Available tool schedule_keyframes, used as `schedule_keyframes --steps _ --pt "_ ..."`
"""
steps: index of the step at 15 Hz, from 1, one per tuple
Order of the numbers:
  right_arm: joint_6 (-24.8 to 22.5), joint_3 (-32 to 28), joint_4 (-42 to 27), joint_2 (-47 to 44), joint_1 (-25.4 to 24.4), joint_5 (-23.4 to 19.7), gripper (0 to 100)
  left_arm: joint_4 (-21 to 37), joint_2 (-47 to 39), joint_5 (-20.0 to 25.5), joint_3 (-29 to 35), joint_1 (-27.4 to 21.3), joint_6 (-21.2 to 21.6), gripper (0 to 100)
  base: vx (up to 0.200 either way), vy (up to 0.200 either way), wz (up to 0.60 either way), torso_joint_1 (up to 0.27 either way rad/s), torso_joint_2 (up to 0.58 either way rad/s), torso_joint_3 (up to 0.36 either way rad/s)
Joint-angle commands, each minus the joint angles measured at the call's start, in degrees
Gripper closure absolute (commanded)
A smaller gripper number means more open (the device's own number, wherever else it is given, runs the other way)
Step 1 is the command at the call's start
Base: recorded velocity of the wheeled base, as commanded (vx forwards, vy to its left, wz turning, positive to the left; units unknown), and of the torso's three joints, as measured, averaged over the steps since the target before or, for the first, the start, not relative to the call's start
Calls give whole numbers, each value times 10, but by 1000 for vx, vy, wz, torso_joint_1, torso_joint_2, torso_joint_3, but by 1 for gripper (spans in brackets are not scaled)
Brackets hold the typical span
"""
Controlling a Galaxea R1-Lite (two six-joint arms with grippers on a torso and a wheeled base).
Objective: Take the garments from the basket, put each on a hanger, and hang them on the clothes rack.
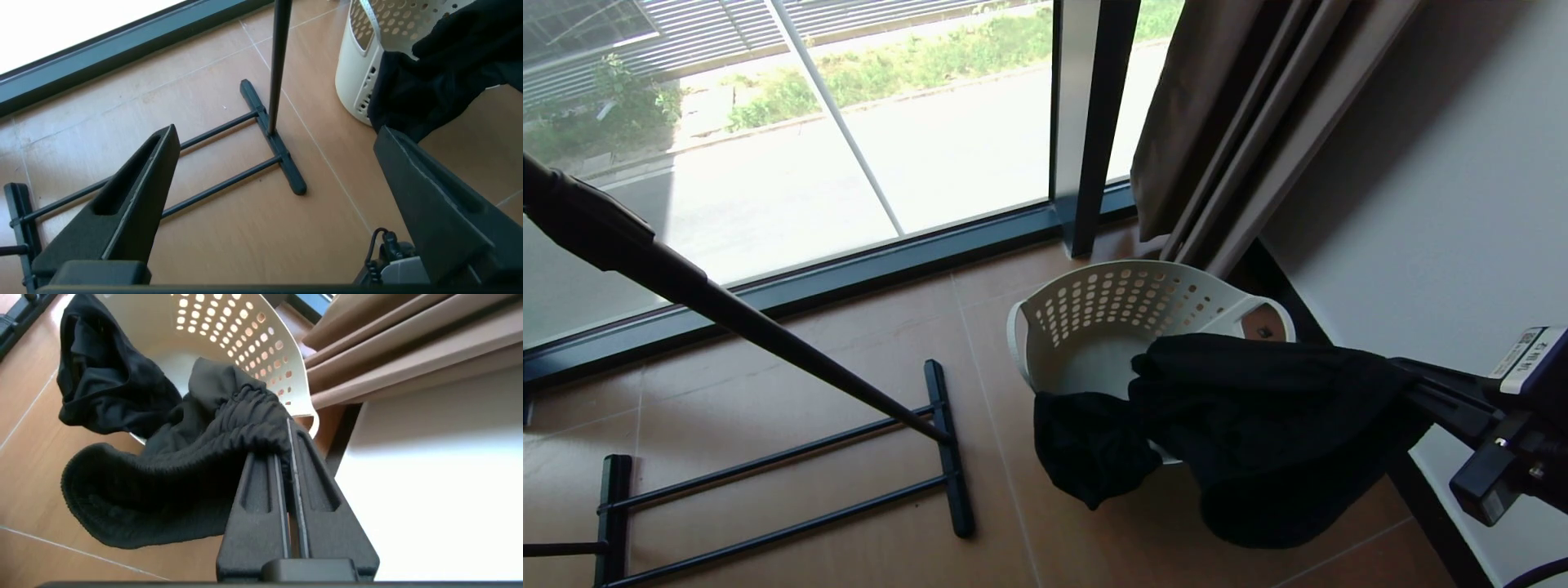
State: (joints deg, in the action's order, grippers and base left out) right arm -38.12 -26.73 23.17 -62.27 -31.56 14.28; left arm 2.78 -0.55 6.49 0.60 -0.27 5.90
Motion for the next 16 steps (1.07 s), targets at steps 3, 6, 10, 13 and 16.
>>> schedule_keyframes --steps 3,6,10,13,16 --pt "0 0 1 2 10 1 100 1 0 1 1 0 -2 0 0 0 0 0 0 0" --pt "2 0 5 2 15 -2 100 1 -1 15 1 0 -1 0 0 0 0 1 2 134" --pt "2 3 6 2 15 -1 100 1 0 14 1 0 -2 0 0 0 0 1 7 195" --pt "3 0 6 3 16 1 100 1 0 14 1 0 -2 0 0 0 0 -1 1 199" --pt "18 -2 6 3 17 1 100 1 0 13 1 0 -2 0 0 0 0 2 1 198"
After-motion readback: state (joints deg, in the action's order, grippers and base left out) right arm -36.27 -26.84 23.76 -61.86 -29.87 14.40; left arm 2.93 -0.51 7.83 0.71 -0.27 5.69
